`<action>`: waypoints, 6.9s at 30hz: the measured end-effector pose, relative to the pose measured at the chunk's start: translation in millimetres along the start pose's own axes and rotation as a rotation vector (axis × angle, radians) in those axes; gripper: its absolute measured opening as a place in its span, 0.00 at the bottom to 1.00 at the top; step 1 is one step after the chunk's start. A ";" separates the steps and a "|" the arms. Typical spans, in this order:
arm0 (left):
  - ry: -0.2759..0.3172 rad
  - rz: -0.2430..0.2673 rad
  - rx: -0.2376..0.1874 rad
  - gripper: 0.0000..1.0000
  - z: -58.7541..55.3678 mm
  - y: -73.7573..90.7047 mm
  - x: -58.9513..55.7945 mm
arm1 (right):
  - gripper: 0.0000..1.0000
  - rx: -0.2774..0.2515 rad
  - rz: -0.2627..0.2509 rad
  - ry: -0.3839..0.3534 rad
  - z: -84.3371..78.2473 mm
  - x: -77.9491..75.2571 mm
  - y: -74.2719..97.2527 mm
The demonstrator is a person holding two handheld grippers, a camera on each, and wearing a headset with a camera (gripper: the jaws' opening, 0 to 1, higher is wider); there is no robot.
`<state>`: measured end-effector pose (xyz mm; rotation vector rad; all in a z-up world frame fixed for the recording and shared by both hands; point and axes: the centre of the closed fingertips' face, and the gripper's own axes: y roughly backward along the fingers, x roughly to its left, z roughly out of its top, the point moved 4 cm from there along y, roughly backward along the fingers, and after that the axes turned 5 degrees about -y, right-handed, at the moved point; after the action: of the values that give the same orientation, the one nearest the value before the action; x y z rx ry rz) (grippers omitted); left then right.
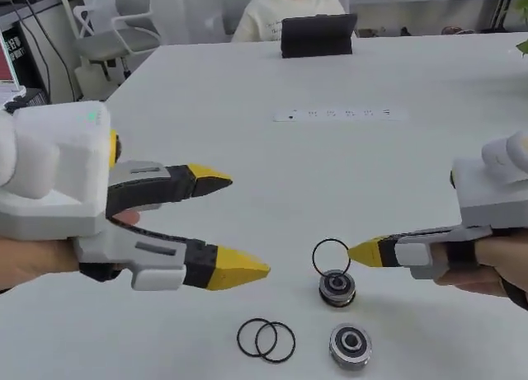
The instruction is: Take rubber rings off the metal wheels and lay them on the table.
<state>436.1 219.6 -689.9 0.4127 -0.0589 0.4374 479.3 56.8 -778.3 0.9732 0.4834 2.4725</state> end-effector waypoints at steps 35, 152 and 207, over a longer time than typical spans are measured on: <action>0.127 0.154 0.078 0.82 -62.2 50.2 -29.0 | 0.00 0.084 0.132 0.133 -5.9 57.0 -22.1; 0.200 0.140 0.150 0.81 -85.8 41.3 -43.4 | 0.07 0.332 0.072 0.334 -61.1 46.2 -63.6; -0.079 0.015 0.054 0.78 8.3 -6.5 12.0 | 0.16 0.043 -0.071 0.262 -1.1 -8.7 4.6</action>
<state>449.9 215.7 -683.0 0.4827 -0.1274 0.4383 483.0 48.3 -781.7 0.6374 0.6450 2.5452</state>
